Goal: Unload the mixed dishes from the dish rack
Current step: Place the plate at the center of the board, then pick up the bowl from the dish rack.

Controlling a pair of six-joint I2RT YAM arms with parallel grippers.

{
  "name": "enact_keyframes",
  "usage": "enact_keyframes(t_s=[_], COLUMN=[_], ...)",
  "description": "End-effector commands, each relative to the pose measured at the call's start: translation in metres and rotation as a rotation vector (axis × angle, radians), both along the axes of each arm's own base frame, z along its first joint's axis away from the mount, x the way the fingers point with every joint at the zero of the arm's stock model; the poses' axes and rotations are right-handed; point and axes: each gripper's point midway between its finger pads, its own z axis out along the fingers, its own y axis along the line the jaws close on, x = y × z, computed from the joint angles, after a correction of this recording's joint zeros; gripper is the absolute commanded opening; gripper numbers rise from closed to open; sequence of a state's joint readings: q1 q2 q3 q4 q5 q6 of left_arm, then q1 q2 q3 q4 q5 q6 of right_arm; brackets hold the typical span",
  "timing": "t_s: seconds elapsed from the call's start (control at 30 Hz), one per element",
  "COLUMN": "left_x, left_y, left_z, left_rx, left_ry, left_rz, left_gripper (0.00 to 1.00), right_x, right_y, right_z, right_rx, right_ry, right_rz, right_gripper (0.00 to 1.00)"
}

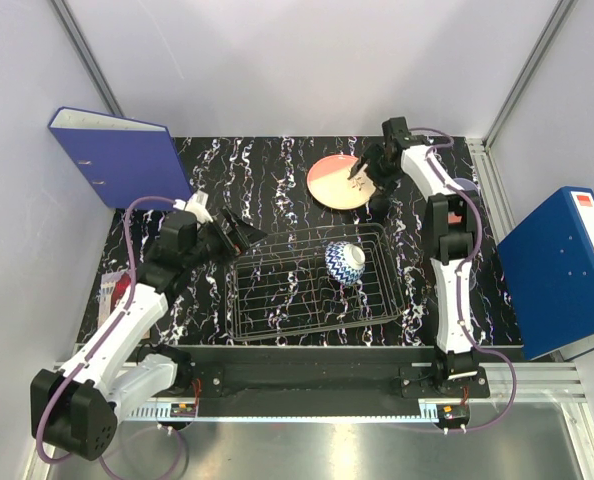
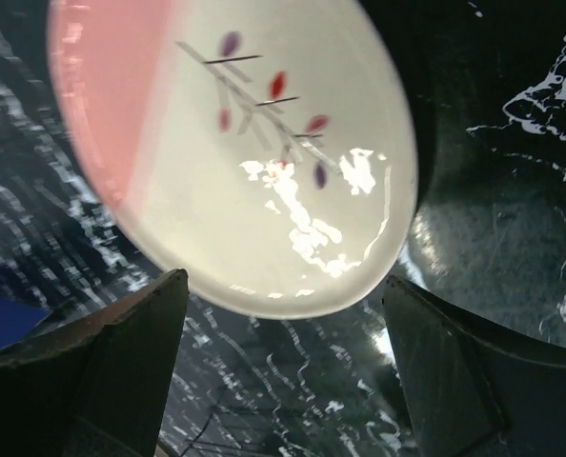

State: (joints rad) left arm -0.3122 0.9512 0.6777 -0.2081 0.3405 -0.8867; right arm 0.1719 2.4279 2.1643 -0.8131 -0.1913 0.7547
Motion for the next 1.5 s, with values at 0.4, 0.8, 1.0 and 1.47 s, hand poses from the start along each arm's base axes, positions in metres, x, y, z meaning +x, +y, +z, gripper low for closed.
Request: enact_keyframes(t_s=[0.4, 0.8, 1.0, 1.47], left_x=[0.006, 0.026, 0.022, 0.017], left_y=[-0.060, -0.164, -0.195, -0.216], left_z=[0.069, 0.007, 0.006, -0.026], left_rx=[0.062, -0.064, -0.134, -0.143], left_ry=[-0.235, -0.073, -0.076, 0.010], left_rz=[-0.164, -0.213, -0.248, -0.281], left_gripper=[0.99, 0.99, 0.99, 0.93], right_x=[-0.110, -0.225, -0.245, -0.260], right_y=[0.081, 0.069, 0.057, 0.047], right_z=[0.343, 0.292, 0.277, 0.254], right_rx=[0.200, 0.175, 0.168, 0.156], right_ry=[-0.911, -0.914, -0.897, -0.866], right_rz=[0.243, 0.293, 0.288, 0.279], right_gripper=[0.90, 0.90, 0.90, 0.90])
